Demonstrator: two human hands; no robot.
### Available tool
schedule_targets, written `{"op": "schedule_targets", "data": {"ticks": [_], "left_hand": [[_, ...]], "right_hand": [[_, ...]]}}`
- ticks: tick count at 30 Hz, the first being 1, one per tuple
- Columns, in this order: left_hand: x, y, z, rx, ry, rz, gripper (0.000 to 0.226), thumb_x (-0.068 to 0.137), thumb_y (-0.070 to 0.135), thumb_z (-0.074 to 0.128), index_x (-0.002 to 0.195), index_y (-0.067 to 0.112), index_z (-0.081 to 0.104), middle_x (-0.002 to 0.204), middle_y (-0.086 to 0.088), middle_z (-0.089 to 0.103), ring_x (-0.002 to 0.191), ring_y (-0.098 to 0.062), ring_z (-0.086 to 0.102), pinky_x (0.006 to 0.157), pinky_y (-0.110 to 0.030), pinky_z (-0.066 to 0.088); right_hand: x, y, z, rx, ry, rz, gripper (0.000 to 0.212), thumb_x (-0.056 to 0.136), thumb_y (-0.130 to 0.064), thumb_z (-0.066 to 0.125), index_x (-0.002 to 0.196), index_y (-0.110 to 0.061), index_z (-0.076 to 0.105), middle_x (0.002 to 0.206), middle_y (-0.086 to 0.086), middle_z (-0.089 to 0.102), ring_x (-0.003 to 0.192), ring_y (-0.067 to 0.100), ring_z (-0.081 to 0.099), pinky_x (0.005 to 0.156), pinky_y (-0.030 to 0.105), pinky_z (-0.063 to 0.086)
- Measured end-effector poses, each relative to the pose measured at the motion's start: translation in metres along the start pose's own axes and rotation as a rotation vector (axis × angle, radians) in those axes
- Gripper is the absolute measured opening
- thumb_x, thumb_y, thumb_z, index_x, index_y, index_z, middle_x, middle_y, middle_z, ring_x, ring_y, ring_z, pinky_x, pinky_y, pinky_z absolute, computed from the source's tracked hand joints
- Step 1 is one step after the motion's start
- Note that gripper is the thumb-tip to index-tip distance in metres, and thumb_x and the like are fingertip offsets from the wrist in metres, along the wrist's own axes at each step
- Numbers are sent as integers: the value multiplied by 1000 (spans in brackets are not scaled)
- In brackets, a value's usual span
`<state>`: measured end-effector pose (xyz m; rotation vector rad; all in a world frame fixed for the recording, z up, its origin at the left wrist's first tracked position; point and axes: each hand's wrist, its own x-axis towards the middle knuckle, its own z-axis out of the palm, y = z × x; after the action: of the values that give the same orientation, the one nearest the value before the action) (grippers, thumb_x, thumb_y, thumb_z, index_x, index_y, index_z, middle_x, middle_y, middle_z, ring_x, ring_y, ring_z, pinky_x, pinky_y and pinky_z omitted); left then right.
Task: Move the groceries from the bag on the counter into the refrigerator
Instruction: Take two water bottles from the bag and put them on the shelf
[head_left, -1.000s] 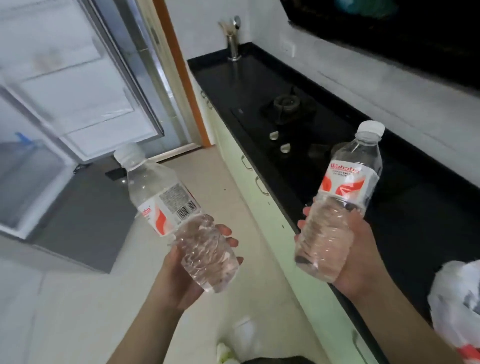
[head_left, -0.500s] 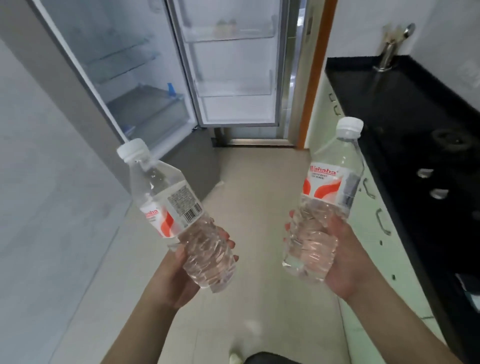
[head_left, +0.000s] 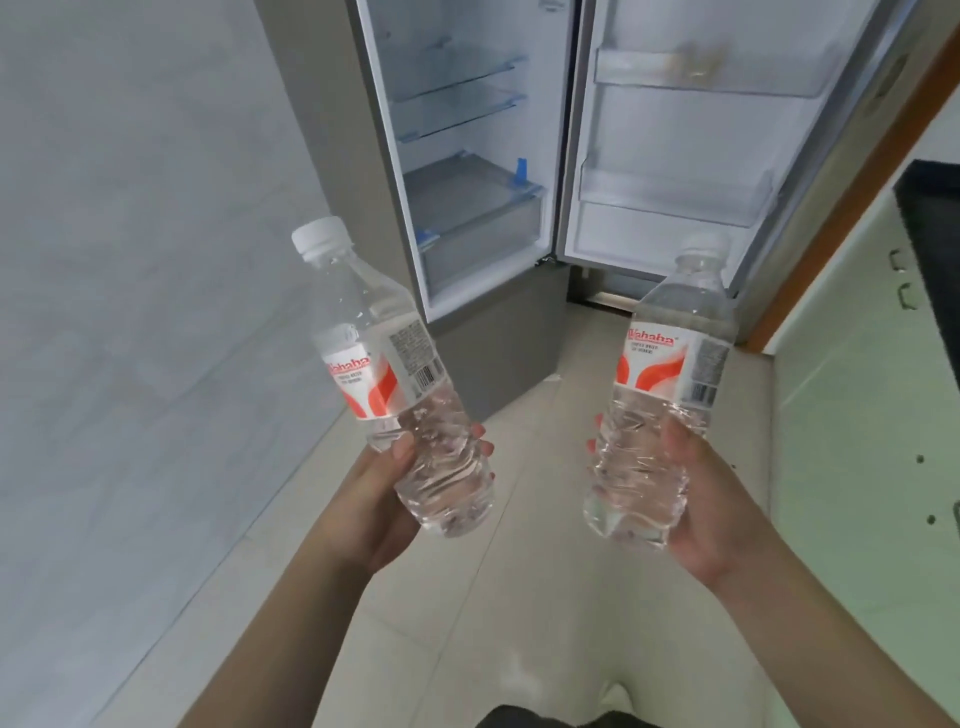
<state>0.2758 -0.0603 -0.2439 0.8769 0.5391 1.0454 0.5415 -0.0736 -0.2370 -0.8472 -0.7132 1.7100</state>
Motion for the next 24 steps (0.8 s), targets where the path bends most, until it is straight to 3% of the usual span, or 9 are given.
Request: {"op": "schedule_targets", "data": {"ticks": [3,6,10,16,20,24], "left_hand": [[30,1,3,67,45,4,61,76,46,78,116,5,56,104,-18,61,94,-36,60,87,-55,48],[68,0,11,169,97,31,68,75,47,78,120,0,55,109,-23,59,101,-40,57,93,-60,41],[128,7,31,267,149,67,78,72,47,81,123,-5,53,108,-24,61,98,-38,60,88,-47,49],[207,12,53,351,288,106,61,75,43,77,119,4,59,102,-14,65,94,-30,63,82,-41,50],[240,11,49,283,394,70,61,68,45,81,114,9,63,97,-11,66,89,-27,65,75,-38,52],[269,28,27,344,440,82,77,67,48,81,127,7,56,105,-10,67,98,-28,65,81,-40,51]], "right_hand": [[26,-13,-14,-49,-26,23,75,31,-55,95,95,-19,76,90,8,74,82,24,73,68,38,60],[58,-33,-33,-121,-20,10,87,32,-54,95,106,-17,68,90,8,73,82,24,72,68,37,60],[100,-70,-62,-217,-56,-25,70,38,-55,93,98,-25,73,89,8,71,83,25,70,73,38,59],[160,-118,-100,-299,-92,-30,86,38,-55,93,111,-20,65,92,8,72,86,26,70,71,36,57],[206,-137,-108,-278,-132,-37,75,41,-52,93,104,-20,69,86,8,69,79,25,69,67,35,57],[255,-151,-98,-297,-183,-31,67,41,-53,93,98,-24,72,85,6,71,78,24,70,66,34,56]]}}
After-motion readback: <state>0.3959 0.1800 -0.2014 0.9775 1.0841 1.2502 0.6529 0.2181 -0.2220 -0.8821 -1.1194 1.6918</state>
